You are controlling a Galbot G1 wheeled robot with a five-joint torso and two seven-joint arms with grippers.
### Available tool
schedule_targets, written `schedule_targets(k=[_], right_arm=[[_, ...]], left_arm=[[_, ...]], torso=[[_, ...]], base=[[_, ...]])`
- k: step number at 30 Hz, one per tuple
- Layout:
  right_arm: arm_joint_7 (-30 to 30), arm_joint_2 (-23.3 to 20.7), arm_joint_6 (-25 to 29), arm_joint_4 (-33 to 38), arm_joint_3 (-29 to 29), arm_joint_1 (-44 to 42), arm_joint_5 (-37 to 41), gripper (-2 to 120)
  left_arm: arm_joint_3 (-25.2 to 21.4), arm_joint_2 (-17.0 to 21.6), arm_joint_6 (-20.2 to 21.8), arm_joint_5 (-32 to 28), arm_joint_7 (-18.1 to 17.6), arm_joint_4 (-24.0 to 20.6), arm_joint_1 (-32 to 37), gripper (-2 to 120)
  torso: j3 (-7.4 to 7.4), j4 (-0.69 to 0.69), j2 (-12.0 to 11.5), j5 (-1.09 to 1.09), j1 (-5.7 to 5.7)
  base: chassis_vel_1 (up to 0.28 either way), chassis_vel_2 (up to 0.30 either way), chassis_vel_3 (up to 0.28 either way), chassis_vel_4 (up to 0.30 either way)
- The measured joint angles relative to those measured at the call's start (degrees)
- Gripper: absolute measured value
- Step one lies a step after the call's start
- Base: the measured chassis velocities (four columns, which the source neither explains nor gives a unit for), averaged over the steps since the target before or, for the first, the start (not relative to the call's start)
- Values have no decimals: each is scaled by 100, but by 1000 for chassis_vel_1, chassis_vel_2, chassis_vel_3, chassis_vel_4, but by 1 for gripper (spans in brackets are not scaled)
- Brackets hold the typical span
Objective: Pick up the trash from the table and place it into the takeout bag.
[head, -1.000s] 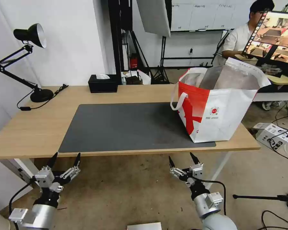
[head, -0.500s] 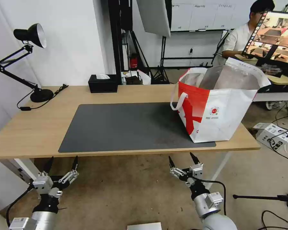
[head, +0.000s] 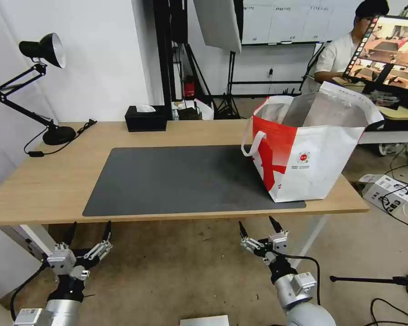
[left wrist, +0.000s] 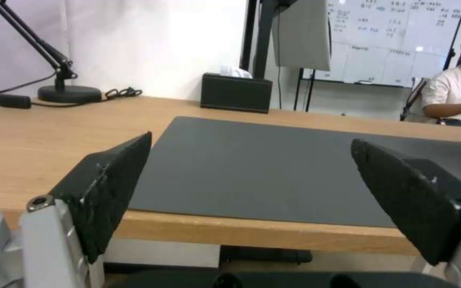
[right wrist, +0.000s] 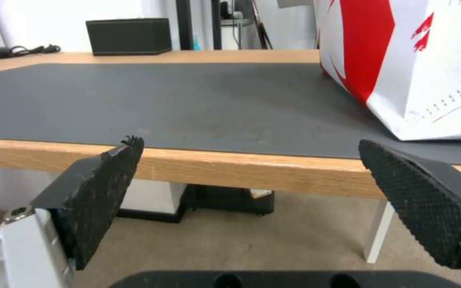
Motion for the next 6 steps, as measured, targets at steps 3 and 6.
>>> schedule_targets(k=[3,6], right_arm=[[0,0,0,0,0,0,0,100],[0,0,0,0,0,0,0,100]], left_arm=[[0,1,1,-1,0,1,-1,100],[0,2,1,-2,0,2,-2,100]], torso=[[0,0,0,0,0],[0,0,0,0,0]], base=[[0,0,0,0],[0,0,0,0]])
